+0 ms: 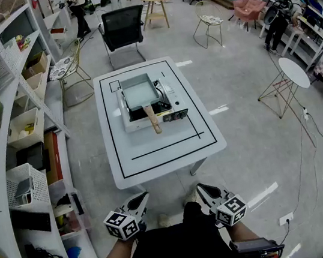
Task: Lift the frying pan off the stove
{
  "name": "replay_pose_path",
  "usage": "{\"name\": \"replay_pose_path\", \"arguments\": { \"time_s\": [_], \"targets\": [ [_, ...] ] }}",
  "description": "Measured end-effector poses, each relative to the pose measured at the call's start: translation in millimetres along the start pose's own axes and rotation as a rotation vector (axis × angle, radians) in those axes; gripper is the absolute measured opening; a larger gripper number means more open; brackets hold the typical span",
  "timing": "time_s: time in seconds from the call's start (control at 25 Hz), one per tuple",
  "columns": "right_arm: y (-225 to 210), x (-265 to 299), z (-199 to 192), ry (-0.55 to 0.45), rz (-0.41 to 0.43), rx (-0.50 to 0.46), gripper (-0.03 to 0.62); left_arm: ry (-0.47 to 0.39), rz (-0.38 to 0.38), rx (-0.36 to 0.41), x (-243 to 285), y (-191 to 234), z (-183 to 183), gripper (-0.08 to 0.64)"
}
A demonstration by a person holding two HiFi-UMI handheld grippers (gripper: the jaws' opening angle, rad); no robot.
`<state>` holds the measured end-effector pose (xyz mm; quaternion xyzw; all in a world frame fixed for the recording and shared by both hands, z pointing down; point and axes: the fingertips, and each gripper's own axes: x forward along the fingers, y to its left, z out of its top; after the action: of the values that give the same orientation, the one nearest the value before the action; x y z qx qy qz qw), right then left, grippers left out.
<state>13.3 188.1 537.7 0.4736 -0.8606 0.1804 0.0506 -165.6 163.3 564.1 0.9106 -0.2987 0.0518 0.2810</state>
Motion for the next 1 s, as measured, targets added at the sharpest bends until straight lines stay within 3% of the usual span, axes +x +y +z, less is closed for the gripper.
{"name": "replay_pose_path", "arguments": {
  "time_s": [0.28, 1.0],
  "targets": [
    [1.6, -9.5, -4.9, -0.014, 0.007, 0.004, 0.025, 0.001, -0.009, 0.025, 5.3, -4.6, 4.6, 0.009],
    [4.2, 6.5, 14.5, -0.024, 0.022, -0.037, 0.025, -0.026, 0.032, 0.003, -1.3, 6.0, 5.9, 0.009]
  ]
}}
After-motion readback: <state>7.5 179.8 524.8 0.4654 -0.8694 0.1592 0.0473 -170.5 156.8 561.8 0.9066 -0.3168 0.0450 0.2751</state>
